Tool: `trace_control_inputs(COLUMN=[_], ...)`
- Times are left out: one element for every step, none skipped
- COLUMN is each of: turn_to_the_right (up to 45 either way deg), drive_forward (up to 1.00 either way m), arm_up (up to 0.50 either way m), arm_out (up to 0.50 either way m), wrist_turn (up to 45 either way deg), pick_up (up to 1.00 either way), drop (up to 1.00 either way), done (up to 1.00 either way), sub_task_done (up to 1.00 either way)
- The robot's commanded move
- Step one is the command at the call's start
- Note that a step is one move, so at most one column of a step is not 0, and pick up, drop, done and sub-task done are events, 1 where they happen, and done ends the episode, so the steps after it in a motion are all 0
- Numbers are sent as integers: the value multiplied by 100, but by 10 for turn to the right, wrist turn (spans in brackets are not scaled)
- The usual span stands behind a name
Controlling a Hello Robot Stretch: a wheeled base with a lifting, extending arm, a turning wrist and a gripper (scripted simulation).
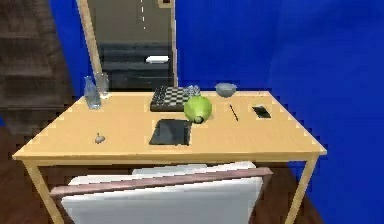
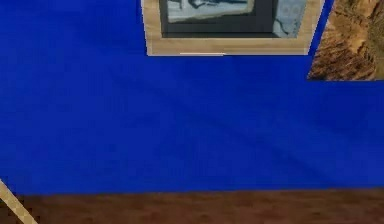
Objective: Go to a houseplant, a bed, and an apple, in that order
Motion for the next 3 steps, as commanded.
trace_control_inputs(turn_to_the_right=[-450, -240, 0], drive_forward=[0, 0, 45], arm_up=[0, 0, 0], arm_out=[0, 0, 0], wrist_turn=[0, 0, 0], pick_up=[0, 0, 0], drop=[0, 0, 0], done=[0, 0, 0], sub_task_done=[0, 0, 0])
